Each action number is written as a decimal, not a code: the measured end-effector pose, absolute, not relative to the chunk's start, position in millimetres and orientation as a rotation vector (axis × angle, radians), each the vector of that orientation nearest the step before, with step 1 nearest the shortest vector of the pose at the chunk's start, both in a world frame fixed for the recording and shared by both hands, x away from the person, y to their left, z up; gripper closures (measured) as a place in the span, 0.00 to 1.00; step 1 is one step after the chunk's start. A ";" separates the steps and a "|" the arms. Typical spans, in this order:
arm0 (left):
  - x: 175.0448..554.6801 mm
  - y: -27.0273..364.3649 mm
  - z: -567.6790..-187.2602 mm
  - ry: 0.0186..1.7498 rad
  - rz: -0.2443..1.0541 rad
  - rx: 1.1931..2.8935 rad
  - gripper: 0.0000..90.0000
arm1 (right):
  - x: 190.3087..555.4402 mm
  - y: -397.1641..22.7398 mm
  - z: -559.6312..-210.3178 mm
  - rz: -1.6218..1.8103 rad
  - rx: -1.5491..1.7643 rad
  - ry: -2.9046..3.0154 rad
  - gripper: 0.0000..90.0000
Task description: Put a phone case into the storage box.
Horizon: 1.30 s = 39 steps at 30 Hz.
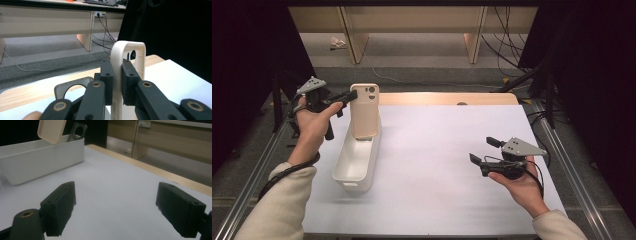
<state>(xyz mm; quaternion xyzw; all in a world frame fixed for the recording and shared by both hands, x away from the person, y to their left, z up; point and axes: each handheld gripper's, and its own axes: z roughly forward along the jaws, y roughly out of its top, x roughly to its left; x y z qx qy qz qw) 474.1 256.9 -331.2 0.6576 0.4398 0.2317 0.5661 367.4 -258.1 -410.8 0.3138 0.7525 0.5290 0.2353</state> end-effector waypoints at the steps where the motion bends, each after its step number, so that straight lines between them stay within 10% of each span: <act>1: 475.9 258.4 -331.0 1.038 0.544 1.547 0.90 | 367.4 -258.2 -410.8 1.453 0.862 2.063 0.19; 39: 521.8 268.2 -382.9 1.168 0.499 1.583 0.90 | 368.0 -257.5 -412.3 1.450 0.861 2.070 0.19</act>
